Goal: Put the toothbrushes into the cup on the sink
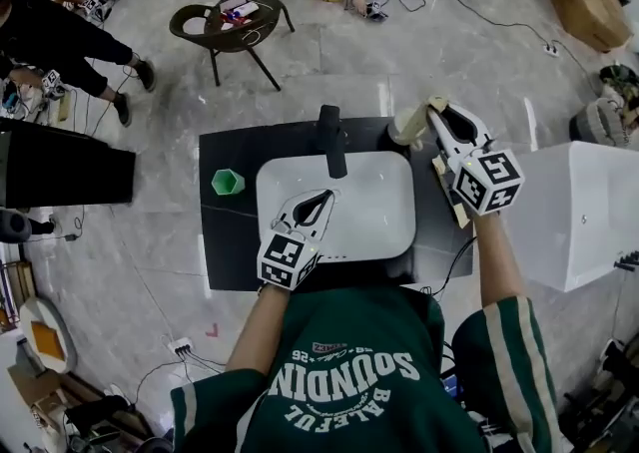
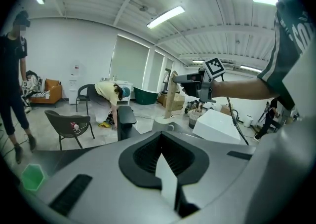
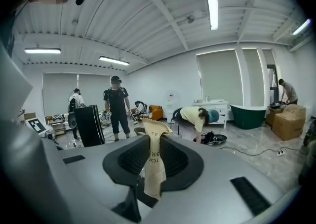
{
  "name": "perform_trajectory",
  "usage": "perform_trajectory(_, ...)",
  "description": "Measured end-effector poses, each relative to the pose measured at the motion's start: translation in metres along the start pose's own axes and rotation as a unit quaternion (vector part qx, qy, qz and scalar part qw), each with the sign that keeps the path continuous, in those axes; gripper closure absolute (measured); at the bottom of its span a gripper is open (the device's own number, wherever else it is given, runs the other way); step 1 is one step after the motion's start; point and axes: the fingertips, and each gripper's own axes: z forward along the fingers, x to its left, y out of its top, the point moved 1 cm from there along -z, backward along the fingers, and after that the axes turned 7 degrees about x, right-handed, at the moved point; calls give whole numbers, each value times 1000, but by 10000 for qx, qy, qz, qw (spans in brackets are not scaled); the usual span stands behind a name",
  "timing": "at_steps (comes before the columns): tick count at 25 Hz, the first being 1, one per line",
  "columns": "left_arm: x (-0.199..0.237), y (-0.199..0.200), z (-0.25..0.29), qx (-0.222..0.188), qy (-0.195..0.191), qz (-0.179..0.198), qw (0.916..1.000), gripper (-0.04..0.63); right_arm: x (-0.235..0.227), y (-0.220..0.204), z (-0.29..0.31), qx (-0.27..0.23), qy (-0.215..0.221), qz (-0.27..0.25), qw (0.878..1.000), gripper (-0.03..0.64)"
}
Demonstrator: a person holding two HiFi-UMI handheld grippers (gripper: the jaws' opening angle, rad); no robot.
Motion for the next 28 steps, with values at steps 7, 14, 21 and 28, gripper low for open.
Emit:
perform_trajectory(7, 8, -4, -1, 32, 153, -102, 9998, 584, -36, 0, 23, 80, -298, 40, 9995, 532)
perform_trajectory(14, 14, -9, 0, 101, 279, -189, 9994, 584, -51, -38, 51, 426, -406, 149, 9982, 532)
perform_trajectory(21, 16, -16, -1, 161, 377, -291, 9987, 584, -47, -79, 70, 932, -301, 194, 9950, 532)
perform_trajectory(28, 22, -19, -6, 177, 486, -346, 9981, 584, -45, -103, 80, 1186, -289, 283, 9921, 532)
